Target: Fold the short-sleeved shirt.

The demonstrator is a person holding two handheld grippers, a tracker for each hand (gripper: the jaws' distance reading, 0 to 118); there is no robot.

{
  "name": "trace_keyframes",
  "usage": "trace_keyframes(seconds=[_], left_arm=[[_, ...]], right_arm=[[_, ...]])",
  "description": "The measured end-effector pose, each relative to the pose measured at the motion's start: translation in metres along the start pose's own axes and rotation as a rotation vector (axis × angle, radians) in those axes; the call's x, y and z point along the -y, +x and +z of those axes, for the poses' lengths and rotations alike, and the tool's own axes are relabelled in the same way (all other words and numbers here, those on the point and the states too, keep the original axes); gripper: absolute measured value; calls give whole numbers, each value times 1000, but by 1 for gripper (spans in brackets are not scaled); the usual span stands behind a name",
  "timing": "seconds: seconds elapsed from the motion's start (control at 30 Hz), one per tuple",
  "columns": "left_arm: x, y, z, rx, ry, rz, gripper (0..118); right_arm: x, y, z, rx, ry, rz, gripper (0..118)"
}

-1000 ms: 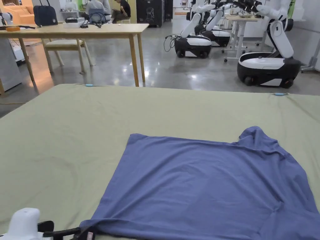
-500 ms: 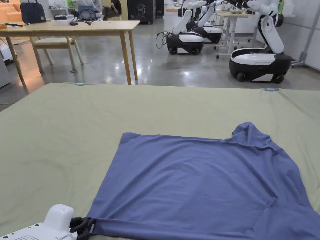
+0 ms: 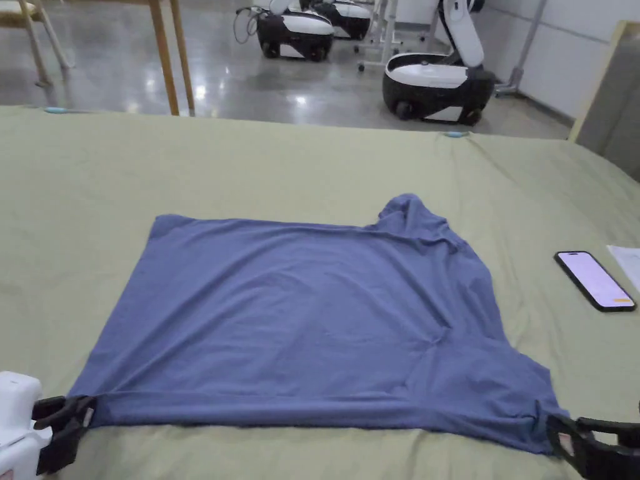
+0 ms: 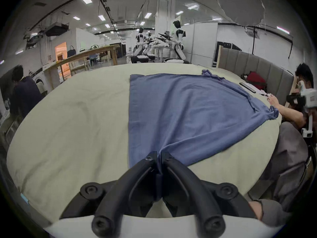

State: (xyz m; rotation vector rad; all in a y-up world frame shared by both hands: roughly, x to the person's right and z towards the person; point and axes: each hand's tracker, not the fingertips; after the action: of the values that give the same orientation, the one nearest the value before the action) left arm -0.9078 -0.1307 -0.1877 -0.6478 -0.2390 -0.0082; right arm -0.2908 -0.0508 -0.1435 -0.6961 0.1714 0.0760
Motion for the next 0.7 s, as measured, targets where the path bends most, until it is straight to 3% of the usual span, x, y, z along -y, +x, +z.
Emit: trace_keyframes(seconds=[0.17,0.27,0.37,0.4,0.47,0.7], left_arm=[[5,-9,-1,-3,-3,5,3],[4,7,6,-11,-1,0,3],[2,15,7,-14,-8,-11,3],[1,17,7,-15,-11,-14,3],[1,21,8,-12,-18,-11,3],[-2,24,12,-14,-16,-34,3]], right_arm=[[6,25,-46,10,-103,25,115],[10,34,-67,-18,-170,28,97],[17,31,-81,-19,-202,71,88],[18,29,-84,-32,-204,81,72],[20,25,-87,-64,-207,90,10],[17,22,-71,-64,-162,73,8]])
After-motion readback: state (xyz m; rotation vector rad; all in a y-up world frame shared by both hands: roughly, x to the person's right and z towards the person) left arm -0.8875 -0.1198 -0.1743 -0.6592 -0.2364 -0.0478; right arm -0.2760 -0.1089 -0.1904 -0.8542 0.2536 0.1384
